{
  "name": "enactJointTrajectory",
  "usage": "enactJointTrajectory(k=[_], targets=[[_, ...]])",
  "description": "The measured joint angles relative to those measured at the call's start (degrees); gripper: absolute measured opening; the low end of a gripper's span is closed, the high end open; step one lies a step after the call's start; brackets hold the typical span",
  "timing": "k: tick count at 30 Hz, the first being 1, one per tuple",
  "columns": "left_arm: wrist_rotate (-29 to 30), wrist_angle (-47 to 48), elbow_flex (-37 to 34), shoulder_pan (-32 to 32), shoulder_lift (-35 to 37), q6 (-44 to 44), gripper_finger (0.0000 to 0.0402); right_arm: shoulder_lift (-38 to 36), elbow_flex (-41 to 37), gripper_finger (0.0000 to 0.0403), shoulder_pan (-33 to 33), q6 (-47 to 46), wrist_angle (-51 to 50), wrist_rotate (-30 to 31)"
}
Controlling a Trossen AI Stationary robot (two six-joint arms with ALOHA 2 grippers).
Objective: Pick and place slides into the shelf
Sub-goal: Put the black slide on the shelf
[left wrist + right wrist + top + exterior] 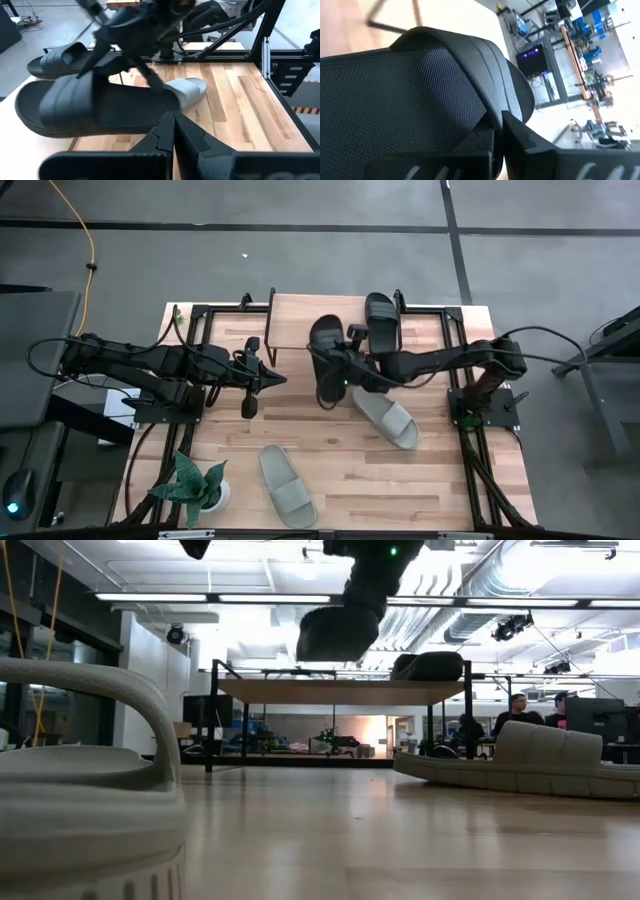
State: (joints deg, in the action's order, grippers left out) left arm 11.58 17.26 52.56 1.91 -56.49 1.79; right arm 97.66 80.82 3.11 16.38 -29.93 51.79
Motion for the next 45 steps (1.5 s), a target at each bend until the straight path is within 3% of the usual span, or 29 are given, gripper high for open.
enactJointTrajectory(k=[12,16,45], targets=[[0.0,0.1,0.0,0.0,0.0,0.0,0.0001,-3.3,0.0,0.0,-9.6,2.8,2.0,-8.0],[0.0,0.3,0.0,0.0,0.0,0.0,0.0001,-4.6,0.0,0.0,-12.0,3.1,3.2,-13.2],[0.0,0.6,0.0,0.0,0.0,0.0,0.0001,-5.9,0.0,0.0,-20.4,4.1,3.6,-19.9]])
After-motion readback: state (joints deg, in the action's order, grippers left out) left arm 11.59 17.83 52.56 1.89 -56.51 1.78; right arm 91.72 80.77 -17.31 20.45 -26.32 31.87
